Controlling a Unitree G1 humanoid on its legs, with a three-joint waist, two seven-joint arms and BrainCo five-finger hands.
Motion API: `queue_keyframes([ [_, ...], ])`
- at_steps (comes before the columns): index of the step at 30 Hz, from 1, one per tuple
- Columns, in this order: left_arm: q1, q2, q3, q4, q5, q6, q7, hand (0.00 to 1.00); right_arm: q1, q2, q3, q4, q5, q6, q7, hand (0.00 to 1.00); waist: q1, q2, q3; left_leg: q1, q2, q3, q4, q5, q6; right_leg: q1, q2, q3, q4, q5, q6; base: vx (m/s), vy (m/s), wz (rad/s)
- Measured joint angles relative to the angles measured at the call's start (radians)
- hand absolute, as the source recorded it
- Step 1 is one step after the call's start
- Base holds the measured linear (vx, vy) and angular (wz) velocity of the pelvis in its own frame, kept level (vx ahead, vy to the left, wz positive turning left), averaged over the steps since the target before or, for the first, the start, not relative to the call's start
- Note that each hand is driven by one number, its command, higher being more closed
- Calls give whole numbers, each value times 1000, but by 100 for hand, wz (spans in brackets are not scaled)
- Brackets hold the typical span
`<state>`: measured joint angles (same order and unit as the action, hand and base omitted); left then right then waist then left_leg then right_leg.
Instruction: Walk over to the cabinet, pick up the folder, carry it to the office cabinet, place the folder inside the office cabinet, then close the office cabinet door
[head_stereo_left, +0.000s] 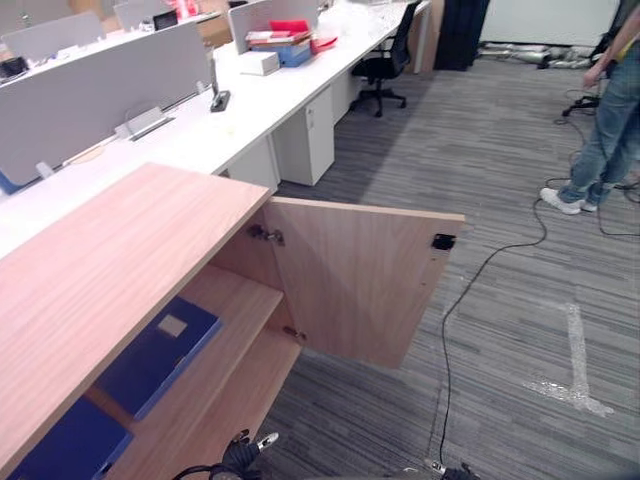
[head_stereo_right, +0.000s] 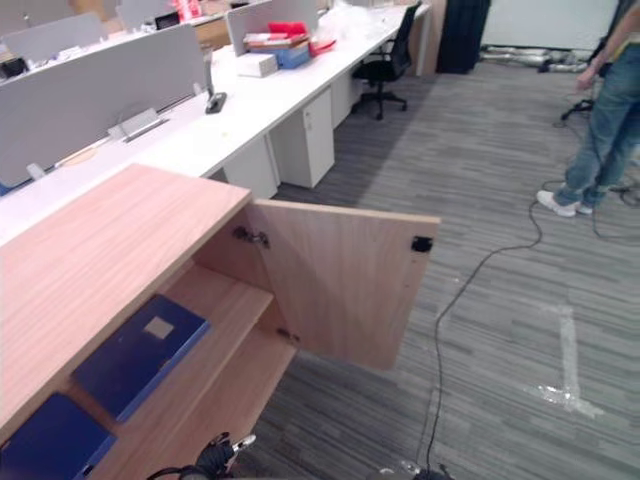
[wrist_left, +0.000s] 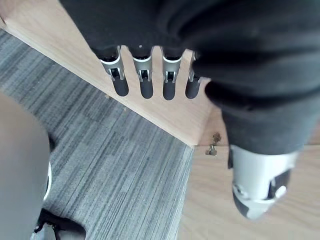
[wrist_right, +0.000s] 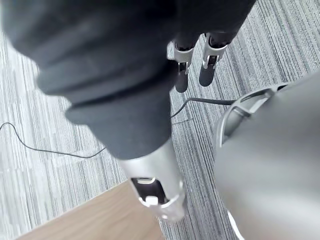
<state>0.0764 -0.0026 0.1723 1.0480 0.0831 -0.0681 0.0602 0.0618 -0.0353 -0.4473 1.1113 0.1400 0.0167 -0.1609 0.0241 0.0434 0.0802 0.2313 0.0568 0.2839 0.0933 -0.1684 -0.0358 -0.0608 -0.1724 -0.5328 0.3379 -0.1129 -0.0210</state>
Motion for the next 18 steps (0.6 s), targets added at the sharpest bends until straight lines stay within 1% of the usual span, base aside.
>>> queue_keyframes([
  [1,1,6,-5,8,-1,7,1,0,-1,2,1,3,6,0,1,0,-8,-4,-12,-5,9,16,-3,-3,-4,-2,26,17,-35,9,9,-145,-38,-59],
  [2,1,7,-3,8,-7,10,1,0,-2,2,0,4,11,-1,1,0,-9,-3,-11,-8,15,32,-4,-5,-7,-1,38,23,-57,21,9,-60,-31,-45],
  [4,1,7,19,15,-51,17,12,0,-4,3,-11,13,45,-1,-1,0,-10,-3,-9,-21,33,57,-3,-8,-10,17,85,42,-152,78,2,-48,-13,-40],
  [7,0,10,34,22,-86,20,26,0,-2,4,-12,15,65,-3,0,0,-15,-2,-3,-11,42,63,-2,-5,-14,57,123,47,-250,130,-9,7,-10,-11],
  [9,-4,12,33,22,-89,19,31,0,-8,6,0,13,71,-8,-1,0,-15,-3,9,-2,46,59,-2,-5,-14,85,136,50,-286,145,-10,1,-15,-6],
  [11,-4,13,28,21,-93,19,31,0,-12,7,45,-28,75,-9,-4,0,-13,-3,10,-7,45,55,-2,-5,-14,86,145,65,-317,156,-4,-26,-15,-22],
  [13,-5,17,16,20,-95,18,32,0,-26,10,120,-105,75,-12,-9,0,-11,-4,12,-17,43,55,-2,-5,-14,84,158,87,-360,176,-8,-36,-11,-36],
  [14,-7,22,-4,18,-95,17,32,0,-39,9,171,-191,75,-19,-9,0,-10,-4,12,-27,39,55,-3,-5,-14,84,166,104,-396,199,-11,-38,-9,-30],
  [16,-6,28,-21,11,-92,16,31,0,-60,5,202,-268,74,-38,-9,0,-8,-4,12,-36,35,55,-2,-5,-14,84,170,113,-426,219,-8,-40,2,-18],
  [17,-4,31,-32,1,-92,15,31,0,-89,3,210,-330,72,-49,-9,0,-6,-5,13,-38,34,54,-3,-5,-14,81,170,116,-427,221,-8,-35,13,-6],
  [18,-4,34,-35,0,-91,14,31,0,-100,1,210,-351,71,-51,-9,0,-4,-6,13,-36,34,53,-3,-5,-14,83,170,116,-427,222,-8,0,0,0],
])
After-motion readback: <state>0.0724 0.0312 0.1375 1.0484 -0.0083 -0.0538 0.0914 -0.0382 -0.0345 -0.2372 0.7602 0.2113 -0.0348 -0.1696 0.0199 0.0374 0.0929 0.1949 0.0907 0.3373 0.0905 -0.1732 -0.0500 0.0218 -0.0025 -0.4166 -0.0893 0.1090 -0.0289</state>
